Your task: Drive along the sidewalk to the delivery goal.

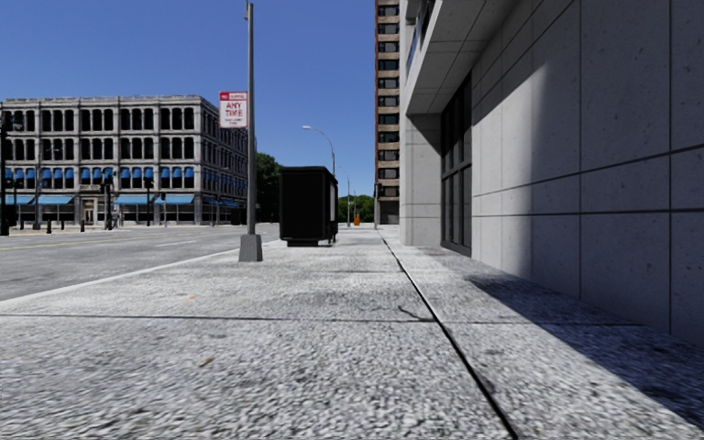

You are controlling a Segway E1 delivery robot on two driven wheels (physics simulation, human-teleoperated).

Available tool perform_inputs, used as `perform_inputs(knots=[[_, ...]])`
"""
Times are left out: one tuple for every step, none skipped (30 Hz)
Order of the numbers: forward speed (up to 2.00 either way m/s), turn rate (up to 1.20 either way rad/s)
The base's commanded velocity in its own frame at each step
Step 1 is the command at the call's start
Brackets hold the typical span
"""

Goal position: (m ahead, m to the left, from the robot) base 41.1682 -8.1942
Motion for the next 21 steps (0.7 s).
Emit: perform_inputs(knots=[[1.89, 0.00], [1.89, 0.00], [1.88, 0.00], [1.88, 0.00], [1.88, 0.00], [1.88, 0.00], [1.88, 0.00], [1.88, 0.00], [1.88, 0.00], [1.88, 0.00], [1.88, 0.00], [1.88, 0.00], [1.88, 0.00], [1.88, 0.00], [1.88, 0.00], [1.88, 0.00], [1.88, 0.00], [1.88, 0.00], [1.88, 0.00], [1.88, 0.00], [1.88, 0.00]])
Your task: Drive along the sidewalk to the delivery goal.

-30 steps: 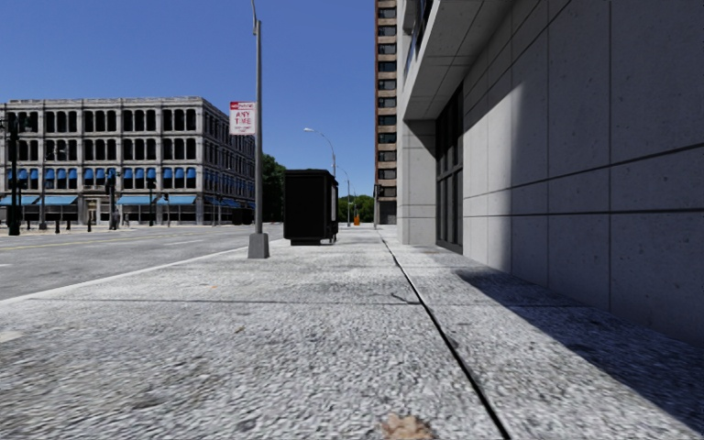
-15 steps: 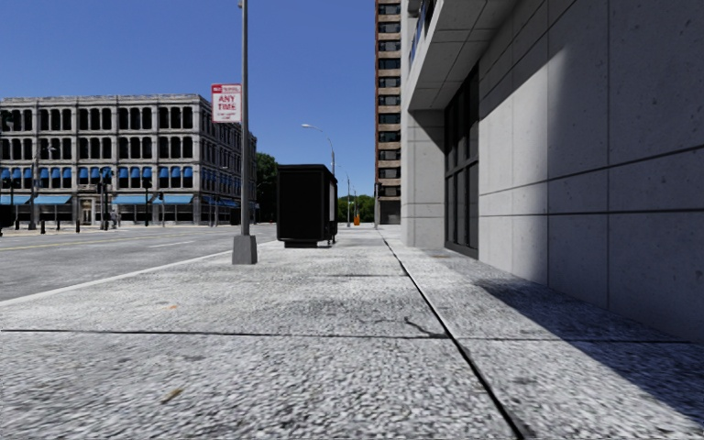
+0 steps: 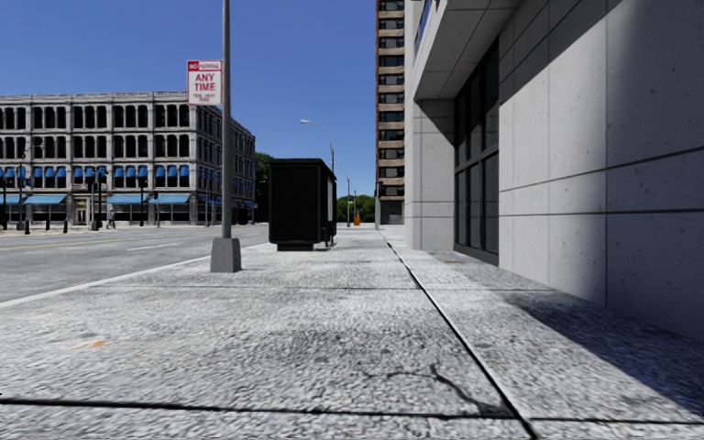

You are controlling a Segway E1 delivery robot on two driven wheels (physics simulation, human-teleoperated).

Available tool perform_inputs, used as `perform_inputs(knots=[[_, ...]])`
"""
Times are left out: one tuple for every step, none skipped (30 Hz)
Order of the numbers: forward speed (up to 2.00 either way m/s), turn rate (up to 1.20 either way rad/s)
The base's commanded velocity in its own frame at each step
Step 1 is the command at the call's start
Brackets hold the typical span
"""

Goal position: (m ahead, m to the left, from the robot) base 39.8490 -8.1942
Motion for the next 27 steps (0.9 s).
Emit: perform_inputs(knots=[[1.88, 0.00], [1.88, 0.00], [1.88, 0.00], [1.88, 0.00], [1.88, 0.00], [1.88, 0.00], [1.88, 0.00], [1.88, 0.00], [1.88, 0.00], [1.88, 0.00], [1.88, 0.00], [1.88, 0.00], [1.88, 0.00], [1.88, 0.00], [1.88, 0.00], [1.88, 0.00], [1.88, 0.00], [1.88, 0.00], [1.88, 0.00], [1.88, 0.00], [1.88, 0.00], [1.88, 0.00], [1.88, 0.00], [1.88, 0.00], [1.88, 0.00], [1.88, 0.00], [1.88, 0.00]])
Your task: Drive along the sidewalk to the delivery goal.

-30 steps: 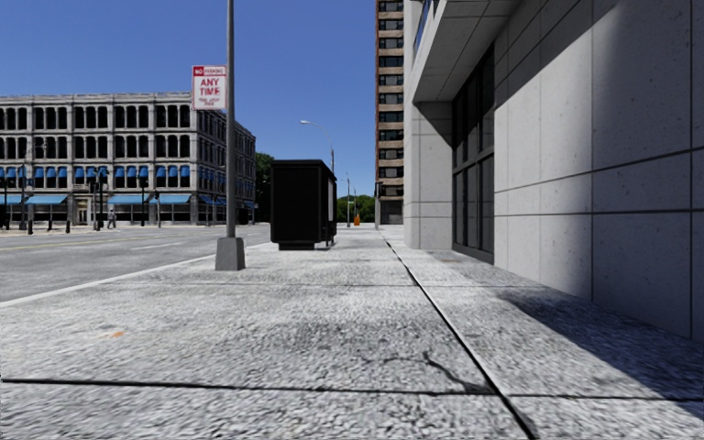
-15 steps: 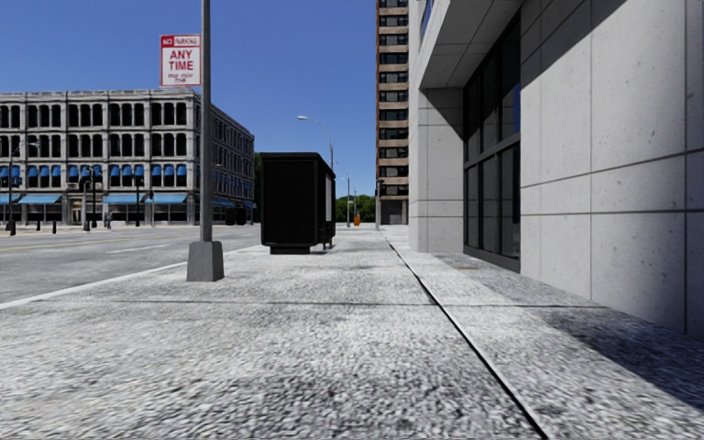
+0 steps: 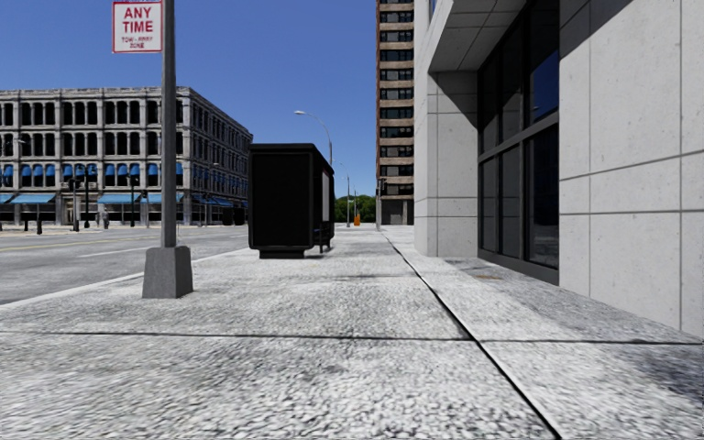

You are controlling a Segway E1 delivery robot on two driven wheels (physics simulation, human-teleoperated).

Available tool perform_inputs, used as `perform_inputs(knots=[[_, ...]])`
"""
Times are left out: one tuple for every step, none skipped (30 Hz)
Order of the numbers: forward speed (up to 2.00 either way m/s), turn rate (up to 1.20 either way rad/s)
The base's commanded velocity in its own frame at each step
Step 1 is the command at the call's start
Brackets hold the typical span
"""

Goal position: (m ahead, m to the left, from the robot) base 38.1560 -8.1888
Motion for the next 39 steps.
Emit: perform_inputs(knots=[[1.88, 0.00], [1.88, 0.00], [1.88, 0.00], [1.88, 0.00], [1.88, 0.00], [1.88, 0.00], [1.88, 0.00], [1.88, 0.00], [1.88, 0.00], [1.88, 0.00], [1.88, 0.00], [1.88, 0.00], [1.88, 0.00], [1.88, 0.00], [1.88, 0.00], [1.88, -0.03], [1.88, -0.06], [1.88, -0.06], [1.88, -0.08], [1.88, -0.15], [1.88, -0.19], [1.88, -0.19], [1.88, -0.21], [1.88, -0.21], [1.88, -0.21], [1.88, -0.21], [1.88, -0.21], [1.89, -0.19], [1.90, -0.10], [1.90, 0.00], [1.90, 0.00], [1.90, 0.00], [1.90, 0.00], [1.90, 0.00], [1.90, 0.00], [1.90, 0.00], [1.90, 0.00], [1.90, 0.00], [1.90, 0.00]])
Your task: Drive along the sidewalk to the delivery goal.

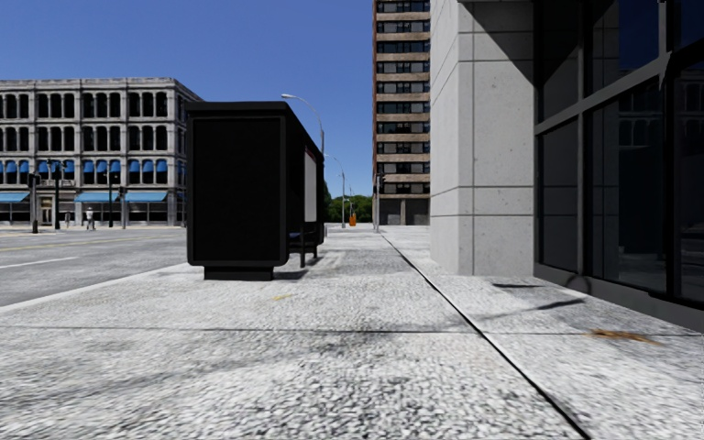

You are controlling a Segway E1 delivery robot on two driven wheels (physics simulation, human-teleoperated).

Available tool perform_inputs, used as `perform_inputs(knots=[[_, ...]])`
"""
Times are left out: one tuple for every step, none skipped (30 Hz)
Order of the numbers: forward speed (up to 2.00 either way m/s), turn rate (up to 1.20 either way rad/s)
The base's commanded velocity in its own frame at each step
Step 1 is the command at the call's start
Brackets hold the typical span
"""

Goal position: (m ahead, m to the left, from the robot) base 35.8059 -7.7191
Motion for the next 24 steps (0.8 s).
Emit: perform_inputs(knots=[[1.90, 0.00], [1.90, -0.01], [1.90, -0.10], [1.90, -0.16], [1.90, -0.16], [1.90, -0.17], [1.90, -0.17], [1.90, -0.17], [1.90, -0.17], [1.90, -0.17], [1.90, -0.12], [1.90, 0.00], [1.90, 0.00], [1.90, 0.00], [1.90, 0.00], [1.90, 0.00], [1.90, 0.00], [1.90, 0.00], [1.90, 0.00], [1.90, 0.00], [1.90, 0.00], [1.90, 0.00], [1.90, 0.00], [1.90, 0.00]])
